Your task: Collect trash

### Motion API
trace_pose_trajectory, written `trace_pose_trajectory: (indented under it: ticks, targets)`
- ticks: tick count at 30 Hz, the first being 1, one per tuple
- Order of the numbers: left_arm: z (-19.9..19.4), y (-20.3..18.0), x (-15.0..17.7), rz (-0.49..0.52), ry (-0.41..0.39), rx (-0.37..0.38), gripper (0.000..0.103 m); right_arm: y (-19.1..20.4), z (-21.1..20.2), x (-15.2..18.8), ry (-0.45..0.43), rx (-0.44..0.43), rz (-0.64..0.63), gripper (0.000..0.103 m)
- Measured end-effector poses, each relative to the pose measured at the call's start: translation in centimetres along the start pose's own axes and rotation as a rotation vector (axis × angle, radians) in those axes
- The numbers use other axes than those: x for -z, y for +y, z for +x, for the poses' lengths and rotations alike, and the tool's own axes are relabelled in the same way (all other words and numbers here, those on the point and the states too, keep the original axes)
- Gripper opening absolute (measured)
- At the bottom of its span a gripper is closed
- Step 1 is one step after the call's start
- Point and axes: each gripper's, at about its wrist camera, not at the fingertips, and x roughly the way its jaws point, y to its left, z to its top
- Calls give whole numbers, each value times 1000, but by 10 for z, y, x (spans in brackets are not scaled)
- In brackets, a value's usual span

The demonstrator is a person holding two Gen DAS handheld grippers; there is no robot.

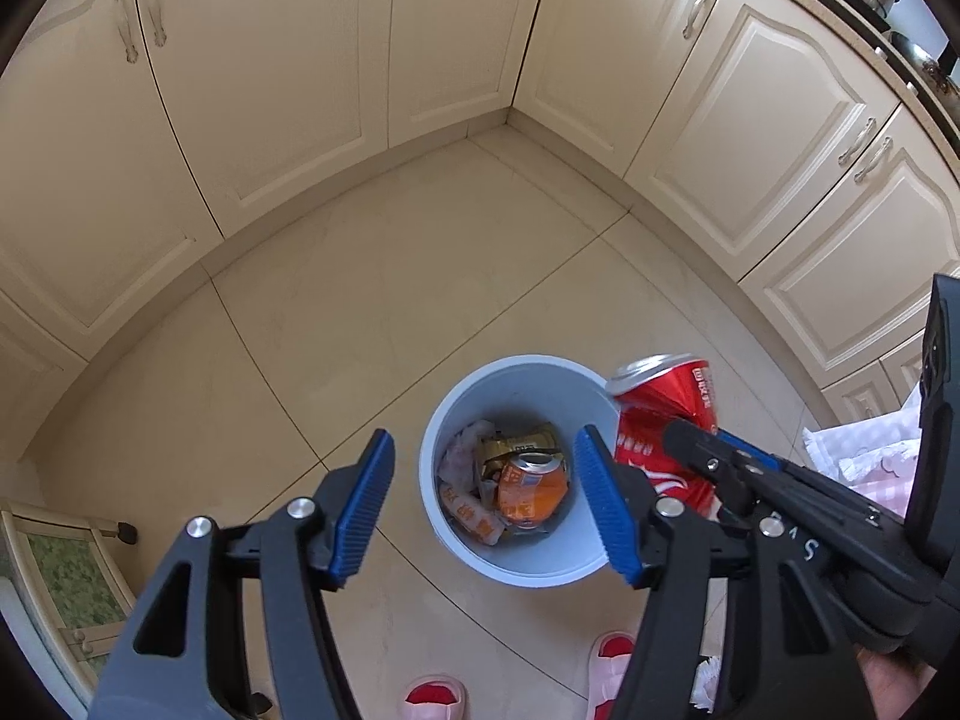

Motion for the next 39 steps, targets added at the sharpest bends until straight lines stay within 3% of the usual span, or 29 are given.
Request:
trace_pose_trajectory:
  ticks: [4, 6, 13, 18, 24, 30, 35, 39]
  targets:
    - [-18, -3, 2, 0, -14, 3, 62, 3, -16, 1, -19, -21, 5, 29]
    - [-28, -5, 3, 0, -27, 3, 64, 5, -25, 0, -41, -37, 0, 50]
    - [-85, -17, 11, 16, -81, 1, 66, 10, -81, 8, -102, -24, -12, 50]
    - [-167, -40, 33, 80, -200, -18, 66, 15, -161, 28, -209, 45, -69, 58]
    - [-271, -67, 73, 118, -334, 6, 74, 17, -284, 79, -387, 103, -121, 68]
    - [-361, -118, 128, 205, -452, 86, 82, 12, -401, 157, -564, 192, -138, 78]
    - [-418, -159, 182, 283, -543, 142, 87, 4, -474, 218, -688, 255, -129, 88]
    - [-457, -165, 218, 305, -579, 185, 88, -2, -521, 263, -767, 296, -119, 90]
